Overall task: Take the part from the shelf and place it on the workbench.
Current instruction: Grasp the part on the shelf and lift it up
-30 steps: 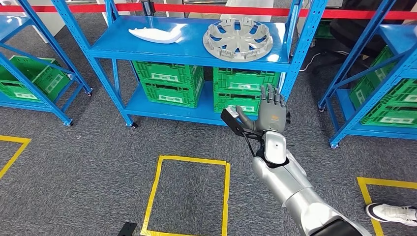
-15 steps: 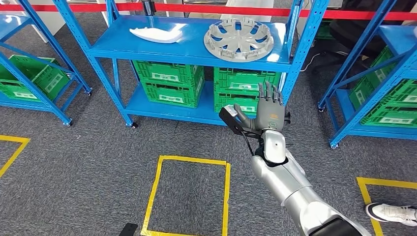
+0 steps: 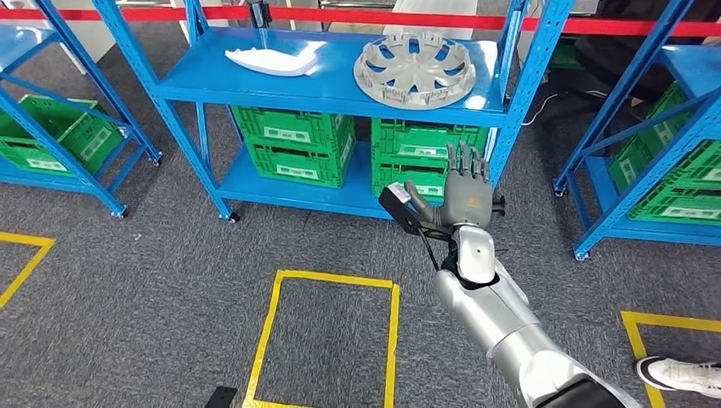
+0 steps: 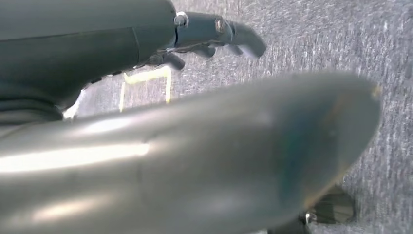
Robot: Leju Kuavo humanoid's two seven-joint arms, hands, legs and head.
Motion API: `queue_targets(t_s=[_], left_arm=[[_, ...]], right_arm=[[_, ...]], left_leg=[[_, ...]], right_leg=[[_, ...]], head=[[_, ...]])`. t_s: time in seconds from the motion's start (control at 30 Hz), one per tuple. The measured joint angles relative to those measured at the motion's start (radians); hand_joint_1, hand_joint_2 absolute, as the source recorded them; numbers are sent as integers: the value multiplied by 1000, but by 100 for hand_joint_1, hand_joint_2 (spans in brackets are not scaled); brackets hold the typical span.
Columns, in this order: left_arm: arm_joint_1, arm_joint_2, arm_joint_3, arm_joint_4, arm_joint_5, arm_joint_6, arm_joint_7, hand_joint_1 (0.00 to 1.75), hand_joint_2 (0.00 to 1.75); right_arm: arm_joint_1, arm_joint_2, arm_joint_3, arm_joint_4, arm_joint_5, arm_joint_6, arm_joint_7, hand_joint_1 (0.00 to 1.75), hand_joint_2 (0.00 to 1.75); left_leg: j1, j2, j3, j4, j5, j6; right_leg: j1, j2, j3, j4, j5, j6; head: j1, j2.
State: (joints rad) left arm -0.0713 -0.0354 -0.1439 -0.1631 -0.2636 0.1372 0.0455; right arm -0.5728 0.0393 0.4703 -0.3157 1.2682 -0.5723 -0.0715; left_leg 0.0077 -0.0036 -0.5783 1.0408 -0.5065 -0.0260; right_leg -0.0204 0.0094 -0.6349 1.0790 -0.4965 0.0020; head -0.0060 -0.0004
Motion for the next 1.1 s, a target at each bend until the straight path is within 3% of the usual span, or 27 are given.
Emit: queue_targets(t_s=[0.07, 0.13, 0.23, 0.27, 0.3, 0.33, 0.4, 0.47, 0.53, 0.63, 0.67, 0.73, 0.77, 0.8, 0.83, 0.9, 0.93, 0.97, 1.1], left_arm=[[1, 0, 1, 0, 0, 0, 1, 0, 0], [0, -1, 1, 0, 0, 1, 2, 0, 0], [0, -2, 1, 0, -1, 2, 3, 0, 0], [2, -2, 1, 0, -1, 3, 4, 0, 0], [3, -1, 2, 0, -1, 3, 4, 0, 0], [4, -1, 2, 1, -1, 3, 4, 0, 0], [4, -1, 2, 1, -1, 3, 3, 0, 0], [4, 0, 2, 2, -2, 3, 3, 0, 0], [3, 1, 2, 2, -2, 3, 3, 0, 0], [4, 0, 3, 1, -2, 3, 3, 0, 0], [4, -1, 3, 1, -2, 3, 3, 0, 0], [2, -1, 3, 1, -3, 3, 2, 0, 0], [3, -1, 3, 1, -3, 3, 1, 0, 0], [4, -2, 3, 1, -3, 3, 1, 0, 0], [5, -2, 3, 1, -3, 3, 1, 0, 0], [5, -2, 3, 1, -3, 3, 1, 0, 0], [4, -1, 3, 1, -3, 3, 0, 0, 0], [3, -1, 4, 1, -3, 3, 0, 0, 0], [6, 0, 4, 1, -4, 3, -2, 0, 0]], right_arm=[[0, 0, 0, 0, 0, 0, -1, 0, 0], [-2, 0, 0, 0, 0, 1, -2, 0, 0], [-1, 1, 0, 0, 2, 4, -3, 0, 0], [-1, 1, 0, 0, 2, 5, -3, 0, 0], [0, 1, 0, 0, 2, 6, -3, 0, 0], [0, 2, 0, 0, 2, 6, -3, 0, 0], [-1, 4, 0, 0, 3, 6, -3, 0, 0], [-2, 8, 0, 0, 3, 7, -4, 0, 0], [-1, 9, 0, 1, 4, 7, -4, 0, 0], [-4, 9, 0, 0, 3, 6, -4, 0, 0], [-5, 9, 0, 0, 3, 6, -4, 0, 0], [-2, 9, 0, 1, 3, 7, -5, 0, 0], [1, 9, 0, 2, 2, 7, -5, 0, 0], [3, 9, 0, 2, 1, 7, -5, 0, 0], [4, 9, 0, 2, 0, 7, -5, 0, 0], [2, 8, 0, 3, -1, 6, -7, 0, 0], [0, 9, 0, 3, -1, 6, -8, 0, 0], [1, 10, 0, 3, -1, 6, -9, 0, 0], [2, 12, 0, 4, -2, 2, -7, 0, 0]], left_leg=[[2, 0, 2, -1, -3, -7], [3, 1, -17, 44, -27, -17], [5, 1, -118, 230, -97, -28], [5, 1, -148, 272, -100, -28], [5, 1, -161, 278, -84, -25], [4, 1, -154, 244, -47, -20], [-2, 0, -103, 111, 37, -4], [-12, -1, -64, 24, 69, 13], [-17, -1, -54, 0, 61, 24], [-8, 1, -30, -37, 61, 30], [-5, 2, -21, -46, 61, 33], [-6, 2, -13, -46, 55, 39], [-6, 1, -11, -43, 50, 40], [-6, 0, -8, -39, 44, 40], [-5, -1, -5, -33, 36, 38], [-3, -2, 2, -17, 17, 29], [-4, -3, 2, -6, 8, 22], [-6, -3, 1, 1, 0, 17], [-8, -2, 3, 5, -13, -2]], right_leg=[[-2, 1, 1, -1, -1, -15], [-7, 1, 9, -3, -5, -27], [-6, -1, 20, -4, -14, -38], [-5, 0, 24, -4, -18, -40], [-4, 1, 30, -4, -22, -40], [-3, 2, 37, -4, -27, -39], [-2, 4, 54, -7, -38, -35], [-3, 6, 61, -14, -42, -27], [-4, 6, 61, -24, -40, -15], [0, 0, 53, -2, -58, -2], [2, -2, 31, 43, -79, -1], [3, -3, -43, 171, -124, 0], [4, -3, -77, 220, -132, 2], [3, -3, -96, 236, -120, 3], [3, -4, -96, 215, -89, 4], [3, -6, -54, 98, -12, 4], [3, -6, -33, 45, 10, 1], [5, -6, -20, 14, 18, -3], [5, -2, -10, 0, 8, -26]], head=[[-2, 0], [-7, 0], [-13, 0], [-13, 0], [-13, 0], [-13, 0], [-13, 0], [-13, 0], [-14, 0], [-12, 0], [-10, 0], [-8, 0], [-7, 0], [-6, 0], [-5, 0], [-4, 0], [-3, 0], [-3, 0], [-5, 0]])
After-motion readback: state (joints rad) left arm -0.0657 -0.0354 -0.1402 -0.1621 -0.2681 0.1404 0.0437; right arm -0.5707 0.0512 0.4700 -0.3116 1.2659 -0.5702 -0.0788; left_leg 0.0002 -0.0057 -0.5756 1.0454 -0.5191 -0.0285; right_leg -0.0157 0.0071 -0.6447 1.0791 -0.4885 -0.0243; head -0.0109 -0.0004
